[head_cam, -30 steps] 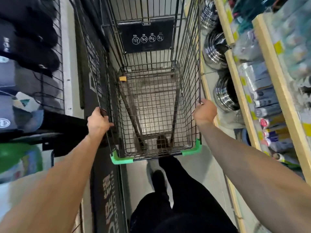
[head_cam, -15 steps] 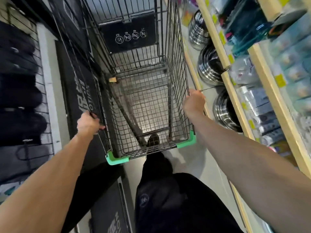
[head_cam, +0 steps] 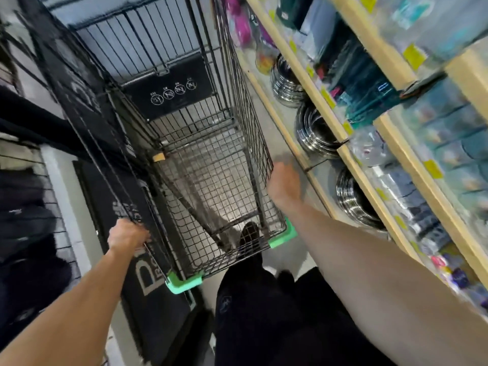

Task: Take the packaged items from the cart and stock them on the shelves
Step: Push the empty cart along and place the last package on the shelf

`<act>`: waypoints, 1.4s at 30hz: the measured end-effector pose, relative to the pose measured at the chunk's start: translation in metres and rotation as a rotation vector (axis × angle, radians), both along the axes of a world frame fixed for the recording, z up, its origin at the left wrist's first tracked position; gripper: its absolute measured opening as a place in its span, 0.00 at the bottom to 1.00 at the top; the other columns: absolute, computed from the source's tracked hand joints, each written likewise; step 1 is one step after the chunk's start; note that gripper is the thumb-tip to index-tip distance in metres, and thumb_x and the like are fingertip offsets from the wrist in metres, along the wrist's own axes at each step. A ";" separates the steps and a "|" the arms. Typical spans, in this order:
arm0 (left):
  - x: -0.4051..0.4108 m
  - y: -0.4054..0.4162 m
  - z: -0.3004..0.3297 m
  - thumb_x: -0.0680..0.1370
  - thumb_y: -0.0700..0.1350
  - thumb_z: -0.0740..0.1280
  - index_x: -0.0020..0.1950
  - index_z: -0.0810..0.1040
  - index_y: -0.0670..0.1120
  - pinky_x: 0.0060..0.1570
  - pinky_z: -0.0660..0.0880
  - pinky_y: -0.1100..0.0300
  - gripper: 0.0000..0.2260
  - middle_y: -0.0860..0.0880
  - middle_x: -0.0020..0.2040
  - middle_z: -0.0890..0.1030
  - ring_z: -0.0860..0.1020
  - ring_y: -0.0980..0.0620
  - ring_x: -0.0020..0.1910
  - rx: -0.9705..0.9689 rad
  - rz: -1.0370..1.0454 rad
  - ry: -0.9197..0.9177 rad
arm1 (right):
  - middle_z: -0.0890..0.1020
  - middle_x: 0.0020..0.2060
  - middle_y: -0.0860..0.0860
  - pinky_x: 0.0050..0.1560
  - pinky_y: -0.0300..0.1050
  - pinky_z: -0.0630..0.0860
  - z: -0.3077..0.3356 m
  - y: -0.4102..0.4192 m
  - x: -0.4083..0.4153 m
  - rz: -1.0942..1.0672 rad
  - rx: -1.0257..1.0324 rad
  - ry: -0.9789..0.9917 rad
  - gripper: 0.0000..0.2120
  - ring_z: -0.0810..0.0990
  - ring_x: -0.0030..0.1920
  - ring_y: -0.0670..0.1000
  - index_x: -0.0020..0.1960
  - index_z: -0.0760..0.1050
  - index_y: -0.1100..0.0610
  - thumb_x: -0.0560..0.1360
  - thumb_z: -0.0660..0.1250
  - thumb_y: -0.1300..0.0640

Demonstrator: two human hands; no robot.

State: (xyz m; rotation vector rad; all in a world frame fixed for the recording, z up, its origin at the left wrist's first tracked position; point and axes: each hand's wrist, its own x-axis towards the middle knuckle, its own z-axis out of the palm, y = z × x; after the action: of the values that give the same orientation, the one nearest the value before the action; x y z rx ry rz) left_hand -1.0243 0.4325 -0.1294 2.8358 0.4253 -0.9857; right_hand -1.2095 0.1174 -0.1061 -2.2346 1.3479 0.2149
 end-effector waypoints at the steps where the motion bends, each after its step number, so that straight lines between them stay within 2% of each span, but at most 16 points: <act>1: 0.007 -0.003 -0.001 0.72 0.41 0.74 0.50 0.79 0.37 0.53 0.82 0.45 0.11 0.37 0.48 0.83 0.83 0.38 0.48 0.014 -0.038 0.012 | 0.81 0.37 0.52 0.31 0.40 0.70 0.001 -0.004 0.005 -0.016 0.018 0.015 0.10 0.80 0.37 0.52 0.46 0.80 0.61 0.80 0.61 0.66; 3: 0.008 -0.018 0.015 0.74 0.41 0.73 0.53 0.78 0.35 0.54 0.81 0.47 0.12 0.37 0.53 0.83 0.82 0.36 0.52 0.021 -0.113 0.101 | 0.82 0.37 0.53 0.32 0.43 0.75 0.001 -0.005 0.007 -0.044 0.109 0.028 0.08 0.83 0.38 0.53 0.48 0.80 0.61 0.80 0.62 0.64; 5: 0.021 -0.036 0.043 0.79 0.44 0.69 0.54 0.75 0.34 0.45 0.80 0.58 0.13 0.39 0.53 0.81 0.82 0.37 0.53 0.090 -0.235 0.298 | 0.80 0.38 0.53 0.32 0.43 0.77 0.008 -0.012 0.004 -0.081 0.233 0.008 0.02 0.82 0.37 0.52 0.51 0.76 0.60 0.79 0.65 0.64; 7: 0.041 -0.061 0.071 0.82 0.54 0.62 0.59 0.76 0.34 0.35 0.77 0.64 0.22 0.42 0.51 0.83 0.85 0.43 0.48 0.338 -0.406 0.620 | 0.79 0.36 0.51 0.27 0.37 0.71 0.021 -0.021 -0.007 -0.213 0.323 -0.089 0.03 0.78 0.32 0.48 0.50 0.74 0.57 0.79 0.66 0.63; 9: 0.059 -0.111 0.084 0.83 0.56 0.58 0.64 0.77 0.39 0.36 0.77 0.64 0.22 0.44 0.55 0.83 0.84 0.49 0.41 0.434 -0.571 0.763 | 0.83 0.40 0.50 0.35 0.39 0.77 0.034 -0.037 -0.022 -0.390 0.252 -0.249 0.02 0.81 0.37 0.48 0.48 0.77 0.54 0.79 0.66 0.59; 11: 0.056 -0.182 0.092 0.84 0.51 0.61 0.58 0.80 0.41 0.37 0.78 0.62 0.15 0.45 0.55 0.84 0.84 0.49 0.42 0.182 -0.626 0.717 | 0.84 0.43 0.50 0.46 0.49 0.82 0.050 -0.053 -0.034 -0.532 0.160 -0.400 0.04 0.83 0.42 0.50 0.47 0.78 0.53 0.79 0.65 0.56; 13: 0.019 -0.276 0.110 0.83 0.47 0.64 0.49 0.80 0.40 0.39 0.76 0.60 0.12 0.45 0.47 0.85 0.83 0.49 0.41 -0.177 -0.774 0.594 | 0.84 0.43 0.48 0.46 0.47 0.81 0.073 -0.076 -0.056 -0.677 0.084 -0.556 0.06 0.83 0.42 0.50 0.49 0.80 0.53 0.80 0.65 0.54; 16: -0.078 -0.395 0.154 0.80 0.45 0.66 0.43 0.77 0.41 0.36 0.73 0.61 0.09 0.43 0.39 0.80 0.80 0.55 0.31 -0.748 -0.896 0.604 | 0.84 0.41 0.50 0.42 0.43 0.78 0.112 -0.115 -0.099 -0.814 -0.073 -0.731 0.07 0.82 0.42 0.52 0.49 0.81 0.55 0.79 0.67 0.53; 21: -0.225 -0.490 0.211 0.82 0.41 0.64 0.46 0.80 0.44 0.36 0.76 0.62 0.08 0.47 0.39 0.83 0.81 0.57 0.34 -1.195 -1.040 0.568 | 0.84 0.39 0.52 0.44 0.51 0.79 0.162 -0.154 -0.184 -0.966 -0.335 -0.927 0.15 0.82 0.41 0.53 0.47 0.81 0.57 0.77 0.64 0.46; 24: -0.295 -0.512 0.236 0.81 0.39 0.65 0.45 0.80 0.46 0.38 0.79 0.63 0.07 0.50 0.38 0.84 0.83 0.58 0.35 -1.283 -1.115 0.593 | 0.83 0.38 0.52 0.41 0.48 0.78 0.183 -0.165 -0.242 -1.094 -0.458 -0.962 0.08 0.81 0.40 0.52 0.46 0.81 0.57 0.78 0.66 0.54; 27: -0.348 -0.525 0.250 0.79 0.36 0.67 0.44 0.80 0.46 0.47 0.80 0.55 0.07 0.45 0.41 0.82 0.83 0.51 0.41 -1.334 -1.177 0.600 | 0.82 0.35 0.49 0.35 0.31 0.70 0.194 -0.167 -0.291 -1.233 -0.551 -0.942 0.06 0.79 0.36 0.45 0.46 0.82 0.58 0.78 0.68 0.56; 29: -0.380 -0.534 0.252 0.78 0.38 0.69 0.45 0.80 0.46 0.51 0.81 0.50 0.04 0.42 0.44 0.83 0.84 0.45 0.46 -1.340 -1.183 0.567 | 0.80 0.34 0.46 0.34 0.26 0.69 0.196 -0.167 -0.320 -1.330 -0.591 -0.925 0.05 0.76 0.34 0.40 0.46 0.81 0.57 0.78 0.69 0.57; 31: -0.406 -0.540 0.251 0.77 0.43 0.71 0.48 0.81 0.45 0.51 0.82 0.48 0.02 0.43 0.44 0.85 0.84 0.44 0.47 -1.313 -1.165 0.547 | 0.81 0.36 0.47 0.36 0.27 0.69 0.197 -0.167 -0.344 -1.412 -0.618 -0.894 0.03 0.76 0.35 0.39 0.46 0.80 0.57 0.77 0.70 0.58; 34: -0.439 -0.547 0.249 0.75 0.49 0.72 0.48 0.83 0.45 0.47 0.81 0.50 0.09 0.47 0.41 0.84 0.82 0.47 0.42 -1.288 -1.181 0.447 | 0.82 0.42 0.52 0.40 0.29 0.71 0.198 -0.167 -0.380 -1.517 -0.663 -0.850 0.05 0.81 0.41 0.48 0.48 0.76 0.54 0.75 0.73 0.57; 37: -0.467 -0.547 0.253 0.76 0.49 0.72 0.46 0.80 0.41 0.38 0.72 0.58 0.11 0.48 0.37 0.79 0.75 0.50 0.37 -1.222 -1.213 0.375 | 0.82 0.48 0.56 0.51 0.45 0.76 0.199 -0.170 -0.413 -1.571 -0.661 -0.761 0.12 0.81 0.49 0.55 0.53 0.75 0.57 0.75 0.74 0.55; 42: -0.491 -0.556 0.249 0.79 0.49 0.70 0.49 0.78 0.43 0.47 0.69 0.59 0.09 0.46 0.46 0.78 0.76 0.48 0.47 -1.043 -1.251 0.391 | 0.81 0.49 0.57 0.45 0.43 0.69 0.204 -0.179 -0.445 -1.514 -0.497 -0.587 0.13 0.77 0.46 0.54 0.54 0.74 0.62 0.77 0.71 0.53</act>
State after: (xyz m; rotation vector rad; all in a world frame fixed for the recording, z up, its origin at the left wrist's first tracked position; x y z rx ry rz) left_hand -1.5157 -0.1237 0.1195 1.6784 -1.5271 -1.2822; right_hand -1.6544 -0.0616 0.0974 -0.8215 2.3576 -1.2593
